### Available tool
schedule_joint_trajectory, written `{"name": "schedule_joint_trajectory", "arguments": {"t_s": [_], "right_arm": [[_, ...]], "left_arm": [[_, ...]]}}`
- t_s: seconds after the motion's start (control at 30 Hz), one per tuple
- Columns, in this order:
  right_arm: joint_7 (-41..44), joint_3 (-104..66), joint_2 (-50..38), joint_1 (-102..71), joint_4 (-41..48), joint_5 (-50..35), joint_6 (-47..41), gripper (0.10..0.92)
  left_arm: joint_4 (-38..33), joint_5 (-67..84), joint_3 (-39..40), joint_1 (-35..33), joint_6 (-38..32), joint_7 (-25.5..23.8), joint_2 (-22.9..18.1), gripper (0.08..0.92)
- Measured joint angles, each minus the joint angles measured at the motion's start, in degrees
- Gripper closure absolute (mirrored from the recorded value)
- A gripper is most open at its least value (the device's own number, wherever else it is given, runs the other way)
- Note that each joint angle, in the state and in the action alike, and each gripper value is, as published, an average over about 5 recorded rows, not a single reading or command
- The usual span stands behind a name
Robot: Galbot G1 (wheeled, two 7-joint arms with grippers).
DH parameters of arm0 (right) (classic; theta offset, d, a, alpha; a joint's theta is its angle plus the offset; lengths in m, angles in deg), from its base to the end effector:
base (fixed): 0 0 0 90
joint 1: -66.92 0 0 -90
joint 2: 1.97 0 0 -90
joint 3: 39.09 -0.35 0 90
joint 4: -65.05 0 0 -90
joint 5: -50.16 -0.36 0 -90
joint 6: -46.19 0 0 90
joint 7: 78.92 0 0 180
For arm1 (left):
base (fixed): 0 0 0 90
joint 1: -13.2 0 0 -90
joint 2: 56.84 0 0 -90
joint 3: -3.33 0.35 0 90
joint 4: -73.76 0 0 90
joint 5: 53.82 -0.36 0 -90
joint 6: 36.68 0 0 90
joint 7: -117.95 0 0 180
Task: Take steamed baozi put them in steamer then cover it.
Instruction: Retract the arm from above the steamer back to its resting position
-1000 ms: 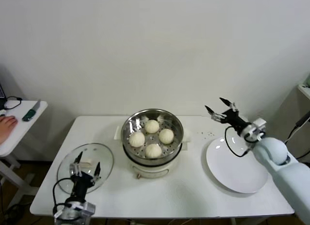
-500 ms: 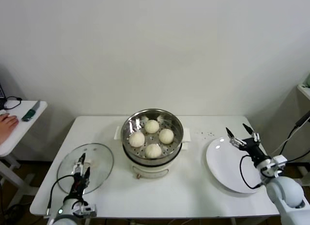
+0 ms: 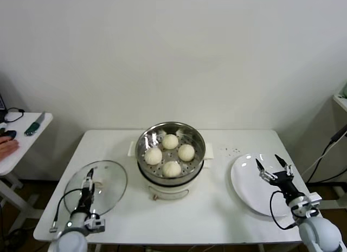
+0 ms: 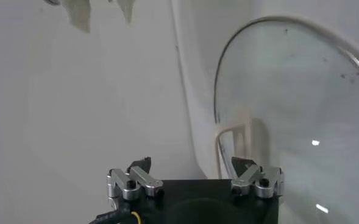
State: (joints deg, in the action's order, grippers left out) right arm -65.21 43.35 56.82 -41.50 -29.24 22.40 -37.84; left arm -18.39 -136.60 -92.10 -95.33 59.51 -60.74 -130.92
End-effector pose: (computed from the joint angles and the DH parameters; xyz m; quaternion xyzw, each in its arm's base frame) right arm 0.2581 -0.2078 -0.3514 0.0881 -0.9944 0.0345 0.0480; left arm 0.2397 0.1250 -0.4118 -0.0247 -0.6329 -0.7609 0.1406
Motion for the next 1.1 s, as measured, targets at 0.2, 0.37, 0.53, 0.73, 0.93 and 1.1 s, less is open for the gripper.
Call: {"name": "schedule_joint_trajectory", "arguments": {"t_s": [0.2,0.37,0.53,0.73,0.93,1.1], "right_arm": [[0.52,-0.25,0.99,-1.13,0.30,1.91,0.35,0.203],[1.10,-0.45,1.73,-1.82,0.76,3.24,0.75,0.203],[1.57,-0.63,2.41,-2.27,1.33,4.58,1.22,0.203],[2.12,-0.77,3.29,-2.99,1.87,6.17,1.75,0.203],[2.73,-0.96,4.00,-3.29,2.45,7.51,2.17,0.203],[3.01,-1.00,4.42,-3.24,2.73,8.42,2.38,0.203]], "left_arm": [[3.24,0.67,0.28,2.73,-0.10,0.95,0.06,0.177],[4.91,1.97,0.50,4.61,-0.13,1.56,0.49,0.177],[6.45,3.21,0.76,6.06,-0.15,2.23,0.60,0.177],[7.81,4.56,1.21,7.25,-0.28,2.94,0.55,0.199],[8.44,5.84,1.39,7.38,-0.95,2.88,0.60,0.355],[9.09,6.67,1.53,7.33,-1.54,2.85,0.55,0.503]]}}
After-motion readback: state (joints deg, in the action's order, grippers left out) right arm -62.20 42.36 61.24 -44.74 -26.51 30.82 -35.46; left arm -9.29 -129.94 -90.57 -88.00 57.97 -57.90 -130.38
